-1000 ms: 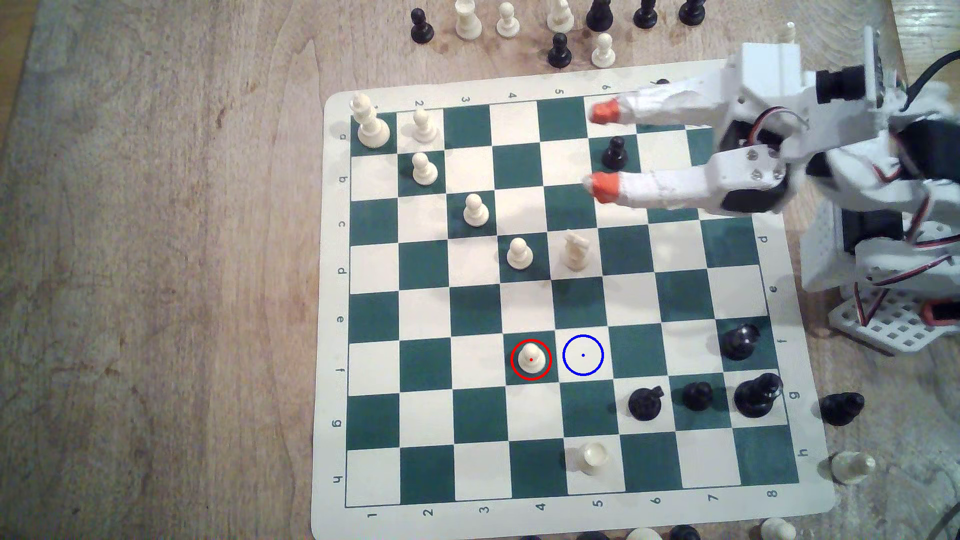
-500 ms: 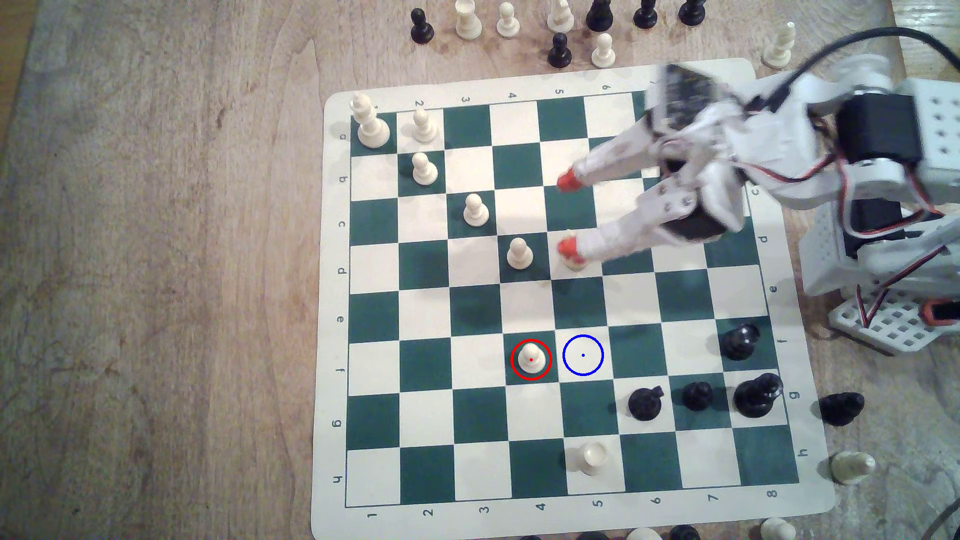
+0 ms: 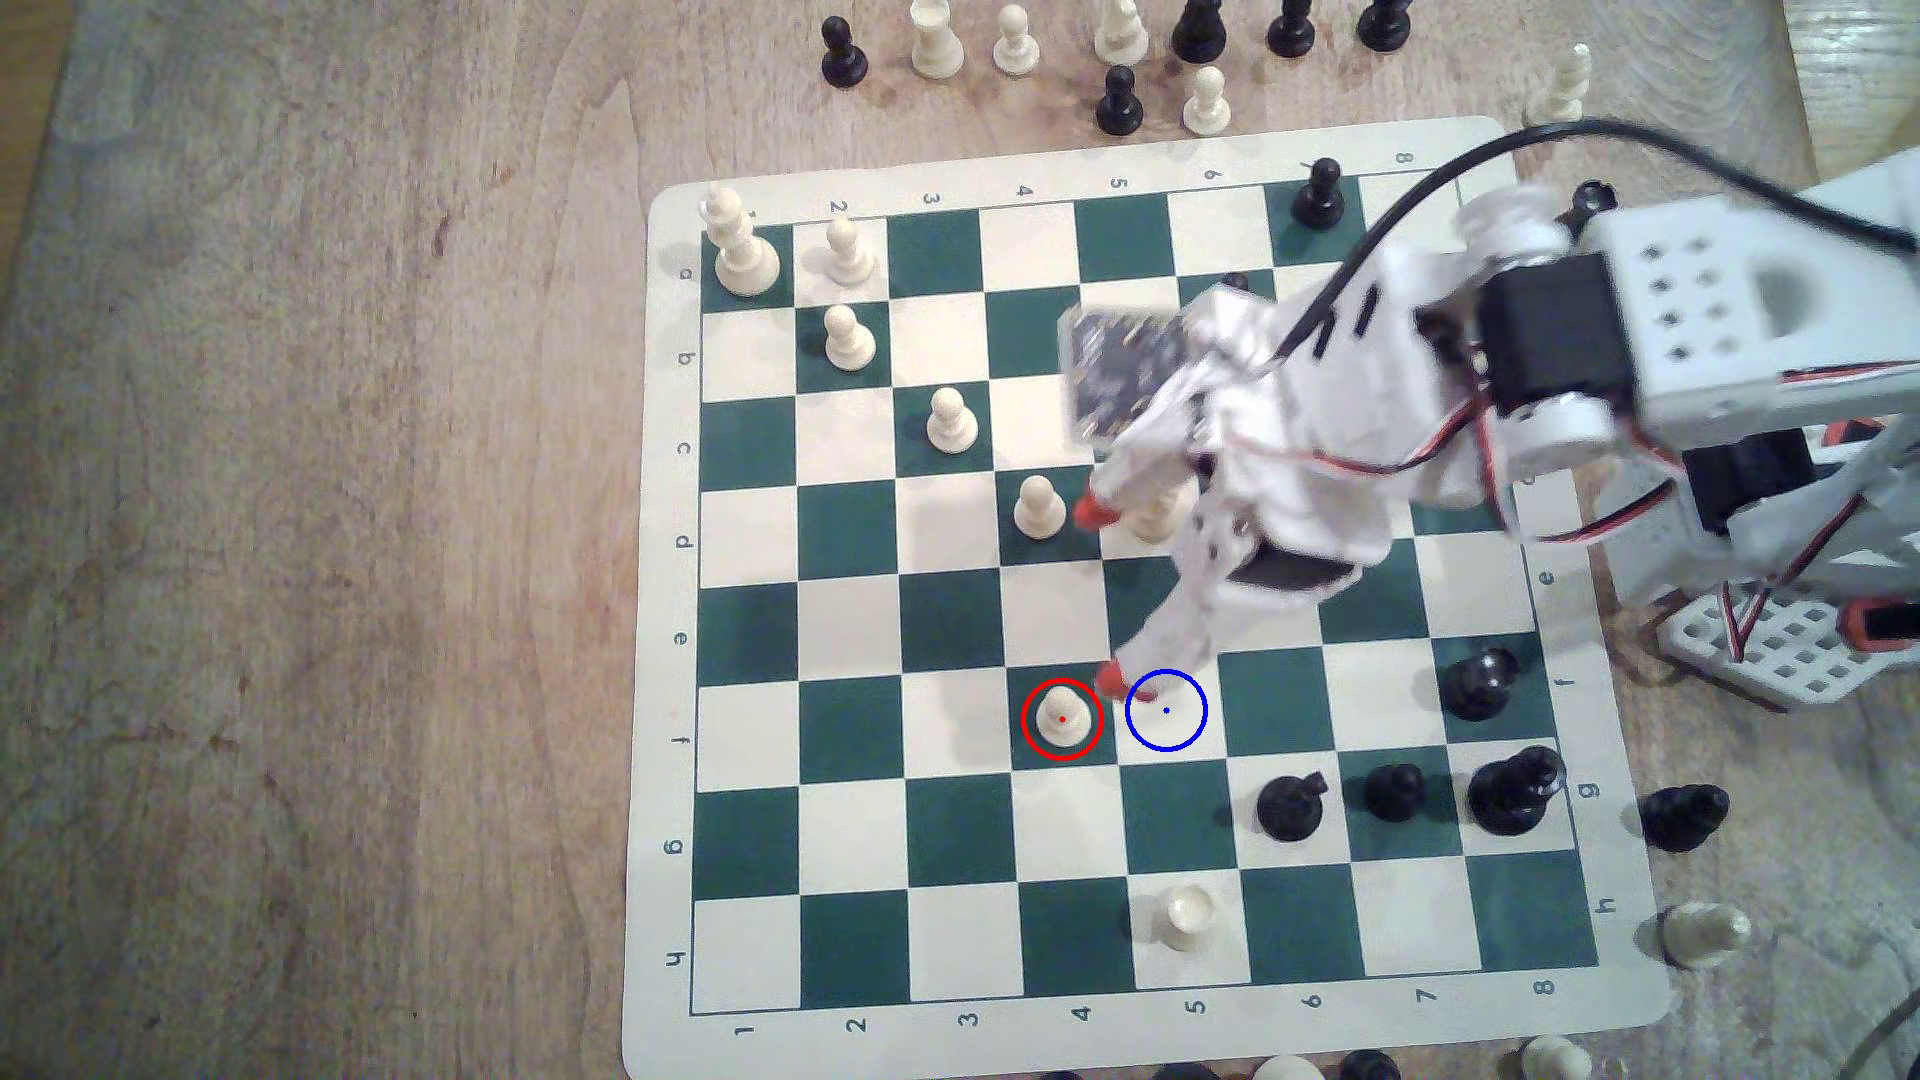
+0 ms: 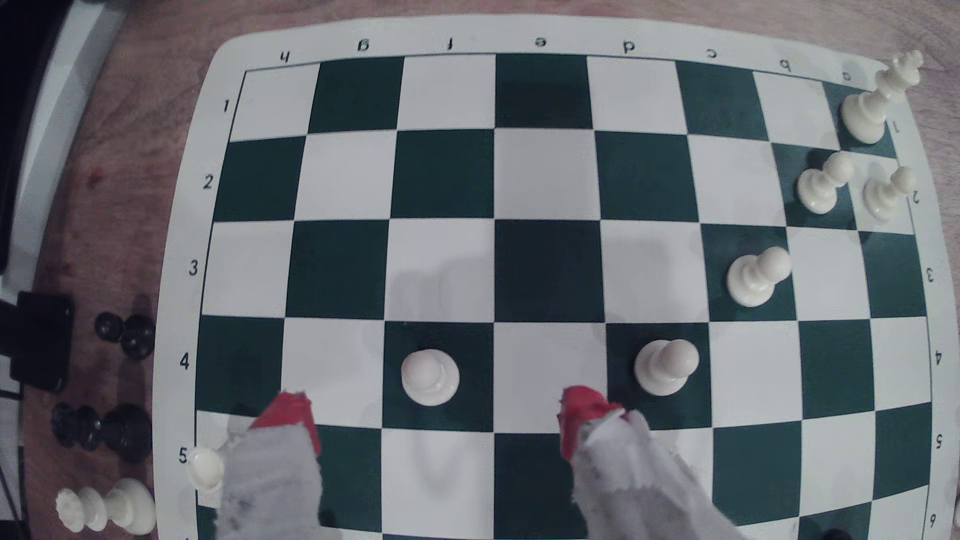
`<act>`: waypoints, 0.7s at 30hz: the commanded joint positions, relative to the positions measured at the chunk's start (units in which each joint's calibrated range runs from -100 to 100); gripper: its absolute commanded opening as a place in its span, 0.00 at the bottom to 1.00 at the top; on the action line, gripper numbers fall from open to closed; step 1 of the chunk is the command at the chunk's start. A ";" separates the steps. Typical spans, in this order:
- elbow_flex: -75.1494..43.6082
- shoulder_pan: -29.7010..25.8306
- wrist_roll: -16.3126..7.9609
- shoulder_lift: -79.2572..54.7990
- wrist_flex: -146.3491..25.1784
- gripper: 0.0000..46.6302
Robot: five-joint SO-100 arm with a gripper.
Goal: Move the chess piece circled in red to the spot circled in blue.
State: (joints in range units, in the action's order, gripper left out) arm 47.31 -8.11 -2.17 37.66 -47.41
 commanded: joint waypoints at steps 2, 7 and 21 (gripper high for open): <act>-5.79 -2.17 -0.20 -5.06 0.65 0.50; -6.79 -4.05 -0.05 -10.07 1.38 0.39; -7.96 -4.91 0.10 -19.41 7.36 0.34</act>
State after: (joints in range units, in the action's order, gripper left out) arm 44.96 -12.91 -2.17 18.56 -41.59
